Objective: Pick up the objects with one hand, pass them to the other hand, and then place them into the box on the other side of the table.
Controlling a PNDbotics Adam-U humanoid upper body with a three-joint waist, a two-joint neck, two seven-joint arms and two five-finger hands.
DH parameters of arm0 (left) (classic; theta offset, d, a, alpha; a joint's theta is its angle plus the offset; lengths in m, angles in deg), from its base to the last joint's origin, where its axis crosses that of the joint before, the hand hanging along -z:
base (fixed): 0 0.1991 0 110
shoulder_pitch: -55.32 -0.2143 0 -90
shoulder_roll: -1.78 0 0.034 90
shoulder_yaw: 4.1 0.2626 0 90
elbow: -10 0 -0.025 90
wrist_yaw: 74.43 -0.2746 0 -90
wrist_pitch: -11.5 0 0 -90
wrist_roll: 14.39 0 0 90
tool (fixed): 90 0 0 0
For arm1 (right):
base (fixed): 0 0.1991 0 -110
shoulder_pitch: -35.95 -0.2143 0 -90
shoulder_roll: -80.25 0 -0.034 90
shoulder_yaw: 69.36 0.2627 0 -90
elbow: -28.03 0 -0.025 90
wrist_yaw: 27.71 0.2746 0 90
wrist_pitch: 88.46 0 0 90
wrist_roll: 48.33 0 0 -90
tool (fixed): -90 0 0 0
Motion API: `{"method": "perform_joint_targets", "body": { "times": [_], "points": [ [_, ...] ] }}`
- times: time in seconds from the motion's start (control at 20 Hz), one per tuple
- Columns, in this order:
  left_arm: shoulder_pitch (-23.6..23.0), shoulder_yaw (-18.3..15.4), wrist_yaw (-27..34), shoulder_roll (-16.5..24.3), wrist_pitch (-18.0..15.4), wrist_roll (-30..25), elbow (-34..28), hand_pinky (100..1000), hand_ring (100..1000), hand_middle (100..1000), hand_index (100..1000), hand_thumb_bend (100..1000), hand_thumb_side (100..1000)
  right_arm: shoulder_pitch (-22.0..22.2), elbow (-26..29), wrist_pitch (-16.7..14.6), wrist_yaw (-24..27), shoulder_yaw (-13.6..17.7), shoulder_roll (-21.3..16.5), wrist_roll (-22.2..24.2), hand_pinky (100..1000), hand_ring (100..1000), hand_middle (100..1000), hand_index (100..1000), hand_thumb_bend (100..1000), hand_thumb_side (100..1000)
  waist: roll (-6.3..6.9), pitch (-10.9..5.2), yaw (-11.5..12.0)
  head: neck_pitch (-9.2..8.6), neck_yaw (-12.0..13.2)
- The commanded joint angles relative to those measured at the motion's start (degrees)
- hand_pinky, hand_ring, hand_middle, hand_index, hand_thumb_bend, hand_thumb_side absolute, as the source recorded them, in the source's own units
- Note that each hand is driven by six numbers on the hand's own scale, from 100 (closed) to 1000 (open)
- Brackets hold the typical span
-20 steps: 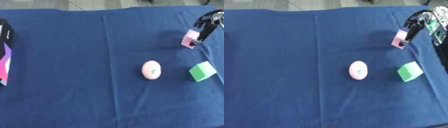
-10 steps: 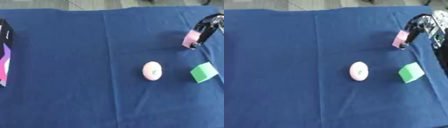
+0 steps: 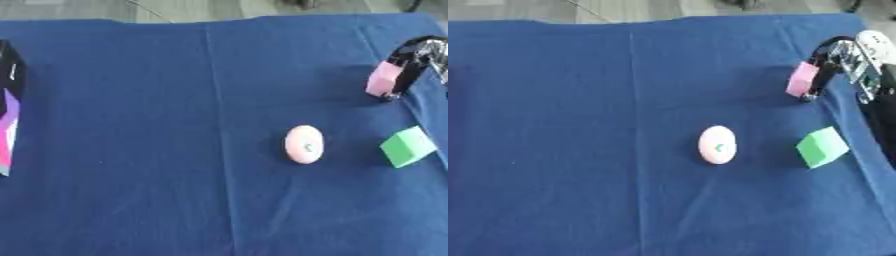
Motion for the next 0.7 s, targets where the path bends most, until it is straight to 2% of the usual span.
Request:
{"method": "perform_joint_targets", "body": {
  "times": [0.05, 0.1, 0.2, 0.3, 0.35, 0.45, 0.7],
  "points": [
    [0.48, -0.07, 0.24, 1.38, 0.09, -0.05, -1.25, 711, 832, 752, 871, 191, 928, -0.73, 0.84, 0.42, 0.62, 0.40, -1.74, -0.56, 864, 829, 646, 751, 278, 100, -0.04, -1.15, -0.12, -0.45, -0.24],
    [0.47, -0.03, 0.24, 1.36, 0.09, -0.07, -1.23, 711, 832, 752, 871, 191, 928, -0.70, 1.05, 0.46, 0.72, 0.32, -1.74, -0.84, 854, 805, 611, 725, 235, 100, -0.06, -1.20, -0.12, -0.43, -0.24],
    [0.36, 0.00, 0.23, 1.39, 0.08, -0.12, -1.20, 711, 832, 752, 871, 191, 928, -0.67, 1.70, 0.41, 0.97, 0.20, -1.80, -1.63, 840, 769, 566, 686, 207, 100, -0.09, -1.32, -0.14, -0.32, -0.20],
    [0.24, -0.03, 0.21, 1.46, 0.06, -0.09, -1.19, 711, 831, 750, 870, 191, 927, -0.64, 2.45, 0.52, 1.26, 0.19, -1.91, -2.64, 831, 750, 542, 665, 192, 100, -0.13, -1.45, -0.19, -0.14, -0.18],
    [0.17, -0.08, 0.18, 1.49, 0.04, -0.05, -1.20, 711, 831, 750, 870, 197, 937, -0.72, 3.10, 0.59, 1.73, 0.27, -2.00, -3.15, 825, 737, 529, 653, 154, 100, -0.15, -1.58, -0.24, -0.01, -0.11],
    [0.05, -0.17, 0.13, 1.57, -0.01, 0.03, -1.23, 712, 831, 750, 870, 191, 926, -0.66, 5.33, 0.57, 3.56, 0.45, -2.40, -4.05, 821, 722, 518, 642, 150, 100, -0.16, -1.82, -0.39, 0.24, 0.11],
    [0.01, -0.30, -0.21, 2.22, -0.02, 0.10, -1.72, 712, 831, 751, 871, 189, 917, 2.14, 18.29, 2.26, 10.97, 0.83, -3.86, -8.91, 812, 667, 494, 614, 100, 100, -0.19, -2.53, -0.81, 0.87, 1.30]
  ]
}}
